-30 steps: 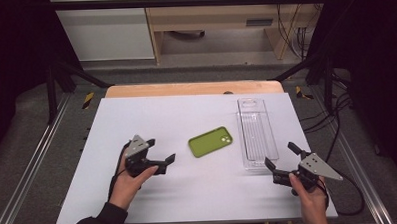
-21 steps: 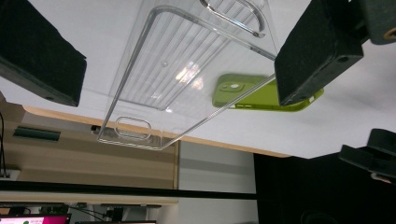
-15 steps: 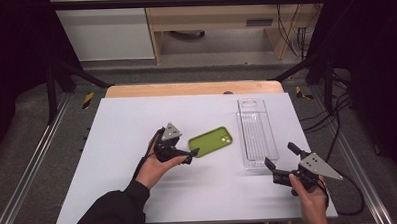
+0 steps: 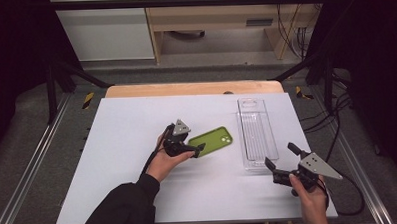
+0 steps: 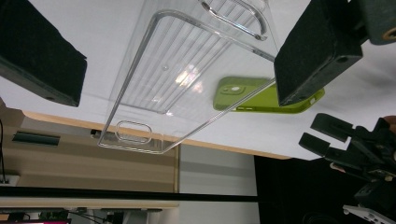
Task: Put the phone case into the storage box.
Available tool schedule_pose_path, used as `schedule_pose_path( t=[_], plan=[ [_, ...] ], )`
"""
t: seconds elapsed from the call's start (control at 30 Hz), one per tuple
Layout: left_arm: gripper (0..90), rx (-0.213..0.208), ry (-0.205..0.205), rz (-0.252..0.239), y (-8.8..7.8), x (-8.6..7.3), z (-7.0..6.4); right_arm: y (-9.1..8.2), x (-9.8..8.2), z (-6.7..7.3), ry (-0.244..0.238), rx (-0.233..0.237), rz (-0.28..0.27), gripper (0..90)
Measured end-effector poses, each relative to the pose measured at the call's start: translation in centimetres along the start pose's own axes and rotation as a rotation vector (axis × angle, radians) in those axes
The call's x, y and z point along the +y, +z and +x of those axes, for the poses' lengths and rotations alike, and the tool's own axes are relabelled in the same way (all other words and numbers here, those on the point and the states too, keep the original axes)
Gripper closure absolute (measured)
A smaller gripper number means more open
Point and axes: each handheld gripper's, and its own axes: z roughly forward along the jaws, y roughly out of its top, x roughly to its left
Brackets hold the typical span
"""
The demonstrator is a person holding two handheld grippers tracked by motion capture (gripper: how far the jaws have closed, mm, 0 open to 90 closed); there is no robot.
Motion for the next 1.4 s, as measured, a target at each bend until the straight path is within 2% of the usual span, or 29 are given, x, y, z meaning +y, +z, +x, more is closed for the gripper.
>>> schedule_pose_path(
  t=[0.07, 0.1, 0.27, 0.5, 0.63, 0.77, 1.0, 1.17, 1.27, 1.4],
  plan=[
    [24.3, -0.004, 0.004, 0.004, 0.1, 0.0, 0.0, 0.0, 0.0, 0.1, -0.001, 0.001, 0.002, 3.0],
    [29.7, -0.006, 0.021, 0.005, 0.2, 0.0, -0.1, 0.0, 0.0, 0.1, -0.002, 0.000, 0.003, 2.9],
    [47.9, -0.011, 0.027, 0.010, 0.5, 0.2, -0.2, 0.0, 0.0, 0.0, -0.001, -0.001, 0.004, 3.1],
    [75.2, -0.026, 0.038, 0.059, 1.3, -0.1, -0.3, 0.0, -0.1, 0.2, -0.009, 0.000, 0.010, 3.1],
    [85.6, -0.036, 0.027, 0.090, 1.5, -0.2, -0.2, 0.0, -0.1, 0.1, -0.012, 0.001, 0.011, 3.2],
    [90.0, -0.040, 0.009, 0.109, 1.8, -0.4, 0.0, 0.0, -0.1, 0.1, -0.015, 0.002, 0.012, 3.2],
    [90.0, -0.035, 0.005, 0.160, 2.3, -0.6, -0.1, 0.0, -0.1, 0.2, -0.014, 0.002, 0.015, 3.2],
    [90.0, -0.029, 0.001, 0.187, 1.9, -0.6, 0.1, 0.0, -0.1, 0.1, -0.014, 0.000, 0.015, 3.2],
    [90.0, -0.057, -0.013, 0.206, 1.3, -0.8, 0.3, 0.0, -0.1, 0.2, -0.016, 0.001, 0.017, 3.2],
    [90.0, -0.064, 0.000, 0.228, 0.9, -0.9, 0.1, 0.1, -0.1, 0.3, -0.018, 0.002, 0.030, 3.2]
  ],
)
